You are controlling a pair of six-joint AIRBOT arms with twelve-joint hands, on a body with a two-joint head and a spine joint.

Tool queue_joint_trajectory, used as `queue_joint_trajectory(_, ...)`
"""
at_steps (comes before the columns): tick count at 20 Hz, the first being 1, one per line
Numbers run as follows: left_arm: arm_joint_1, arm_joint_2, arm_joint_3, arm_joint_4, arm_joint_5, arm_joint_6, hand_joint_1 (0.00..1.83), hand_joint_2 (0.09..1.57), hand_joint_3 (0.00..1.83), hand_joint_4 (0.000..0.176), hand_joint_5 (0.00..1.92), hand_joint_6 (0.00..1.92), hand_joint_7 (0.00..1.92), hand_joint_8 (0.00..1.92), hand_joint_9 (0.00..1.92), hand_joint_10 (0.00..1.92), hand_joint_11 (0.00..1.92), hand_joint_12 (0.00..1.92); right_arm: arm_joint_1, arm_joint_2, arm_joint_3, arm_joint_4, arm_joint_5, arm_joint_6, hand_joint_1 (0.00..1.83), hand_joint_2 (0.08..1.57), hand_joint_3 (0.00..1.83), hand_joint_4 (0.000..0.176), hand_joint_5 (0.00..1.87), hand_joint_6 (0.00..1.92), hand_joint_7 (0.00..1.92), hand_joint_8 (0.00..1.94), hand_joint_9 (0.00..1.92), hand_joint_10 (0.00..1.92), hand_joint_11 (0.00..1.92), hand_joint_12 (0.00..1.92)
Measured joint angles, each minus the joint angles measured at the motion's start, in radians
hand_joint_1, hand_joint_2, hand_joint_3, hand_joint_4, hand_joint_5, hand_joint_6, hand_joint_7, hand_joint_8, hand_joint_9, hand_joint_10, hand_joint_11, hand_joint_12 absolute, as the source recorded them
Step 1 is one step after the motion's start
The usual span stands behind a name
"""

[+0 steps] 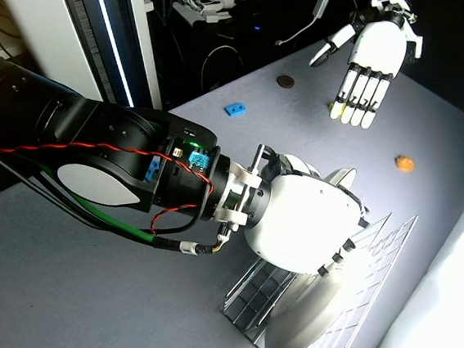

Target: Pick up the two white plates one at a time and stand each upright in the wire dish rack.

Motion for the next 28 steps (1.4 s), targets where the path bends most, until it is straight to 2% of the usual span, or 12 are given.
queue_joint_trajectory(4,0.0,0.0,-0.001,0.0,0.0,0.0,0.0,1.07,0.0,0.0,0.02,0.01,0.03,0.01,0.01,0.01,0.0,0.0,0.001,-0.003,0.0,-0.012,0.006,0.0,1.22,1.11,0.0,0.011,0.91,1.1,1.07,0.82,1.11,0.03,0.66,1.02)
queue_joint_trajectory(5,0.0,0.0,-0.004,0.0,0.002,0.0,0.0,1.07,0.0,0.0,0.01,0.0,0.02,0.01,0.01,0.0,0.0,0.0,0.005,-0.003,0.0,-0.014,0.007,-0.002,1.24,1.02,0.0,0.0,0.87,0.52,0.99,0.37,1.09,0.01,0.63,0.99)
queue_joint_trajectory(6,0.0,0.0,-0.007,0.0,0.002,0.0,0.0,1.07,0.0,0.0,0.0,0.0,0.01,0.0,0.0,0.0,0.0,0.0,0.008,-0.003,0.0,-0.016,0.007,-0.003,1.24,1.0,0.0,0.0,0.93,0.23,1.02,0.13,1.08,0.01,0.61,0.95)
queue_joint_trajectory(8,0.0,0.0,-0.008,0.0,-0.003,0.0,0.0,1.06,0.0,0.0,0.01,0.0,0.02,0.0,0.0,0.0,0.0,0.0,0.025,-0.003,0.0,-0.011,0.025,-0.001,1.22,0.99,0.0,0.0,0.95,0.04,1.02,0.01,1.04,0.0,0.56,0.95)
queue_joint_trajectory(12,0.0,0.0,-0.008,0.0,-0.003,0.0,0.0,1.07,0.0,0.0,0.0,0.0,0.01,0.0,0.0,0.0,0.0,0.0,0.038,-0.003,-0.005,-0.012,0.055,-0.002,1.17,0.96,0.0,0.0,0.94,0.02,1.01,0.0,1.01,0.0,0.51,0.95)
queue_joint_trajectory(24,-0.007,0.0,-0.026,0.008,-0.008,-0.007,0.0,1.07,0.0,0.0,0.0,0.0,0.01,0.0,0.0,0.0,0.0,0.0,0.064,-0.003,-0.005,-0.013,0.064,-0.006,1.15,0.98,0.0,0.0,0.9,0.0,0.95,0.0,0.94,0.0,0.49,0.93)
queue_joint_trajectory(28,-0.034,0.012,-0.075,0.007,-0.018,-0.008,0.0,1.07,0.0,0.0,0.0,0.0,0.0,0.0,0.0,0.0,0.0,0.0,0.099,-0.002,-0.009,-0.096,0.097,-0.022,1.16,0.98,0.0,0.0,0.9,0.0,0.95,0.0,0.93,0.0,0.47,0.96)
